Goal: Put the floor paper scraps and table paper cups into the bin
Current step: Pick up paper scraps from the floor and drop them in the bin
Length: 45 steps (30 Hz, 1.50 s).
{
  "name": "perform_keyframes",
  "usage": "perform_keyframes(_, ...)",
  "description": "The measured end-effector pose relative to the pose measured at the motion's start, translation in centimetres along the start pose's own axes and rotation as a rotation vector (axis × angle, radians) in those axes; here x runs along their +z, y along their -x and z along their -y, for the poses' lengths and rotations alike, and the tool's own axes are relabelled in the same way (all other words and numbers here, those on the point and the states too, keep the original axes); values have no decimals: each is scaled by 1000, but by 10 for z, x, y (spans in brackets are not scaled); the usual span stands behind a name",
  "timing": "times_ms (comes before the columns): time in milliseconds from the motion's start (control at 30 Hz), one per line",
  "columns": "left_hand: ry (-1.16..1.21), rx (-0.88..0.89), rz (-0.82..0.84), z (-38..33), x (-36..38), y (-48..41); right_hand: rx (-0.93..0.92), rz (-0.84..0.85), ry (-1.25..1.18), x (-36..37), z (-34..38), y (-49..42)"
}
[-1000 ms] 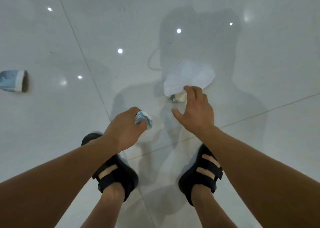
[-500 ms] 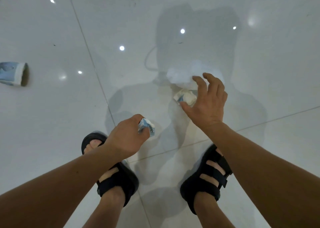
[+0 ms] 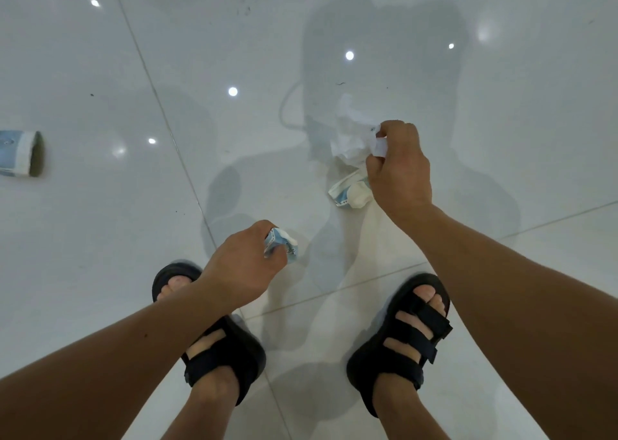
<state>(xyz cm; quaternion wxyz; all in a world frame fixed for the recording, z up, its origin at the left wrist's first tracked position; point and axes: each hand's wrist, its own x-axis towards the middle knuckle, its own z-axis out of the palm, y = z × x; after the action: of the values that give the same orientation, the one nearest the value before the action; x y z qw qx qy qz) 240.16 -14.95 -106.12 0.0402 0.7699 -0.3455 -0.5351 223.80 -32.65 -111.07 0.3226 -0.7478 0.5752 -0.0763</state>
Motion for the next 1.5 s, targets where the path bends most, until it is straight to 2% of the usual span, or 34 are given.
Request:
perform_keyframes(100, 0, -3, 6, -4, -1, 1, -73, -37, 9, -10, -2, 8)
perform_keyframes(233, 15, 24, -19, -14, -1, 0, -98, 15, 68, -18, -11, 17)
perform_keyframes(400, 20, 34, -9, -21, 1, 4, 75, 182, 160, -19, -11, 21)
perform_keyframes(533, 23, 17, -6, -20, 4, 7, 43, 264, 299, -14, -12, 28)
perform_keyframes(667, 11, 11, -16, -15, 7, 4, -61, 466, 392, 5, -23, 36)
perform_keyframes(733, 9, 14, -14, -11, 10, 1, -124, 514, 502, 19, -31, 40)
perform_keyframes(833, 20, 20, -24, -3, 16, -4, -153, 469, 609, 39, -39, 46)
perform_keyframes(1033, 9, -4, -39, 2, 12, -3, -151, 414, 480, 36, -38, 49)
perform_keyframes(1133, -3, 10, -45, -12, -6, 15, -120, 396, 437, 9, -13, 51)
perform_keyframes(1233, -16, 65, -49, -35, -37, 42, -164, 398, 417, -28, 32, 51)
perform_keyframes(1500, 3, 93, -161, -98, -166, 158, -298, 427, 448, -152, 206, 72)
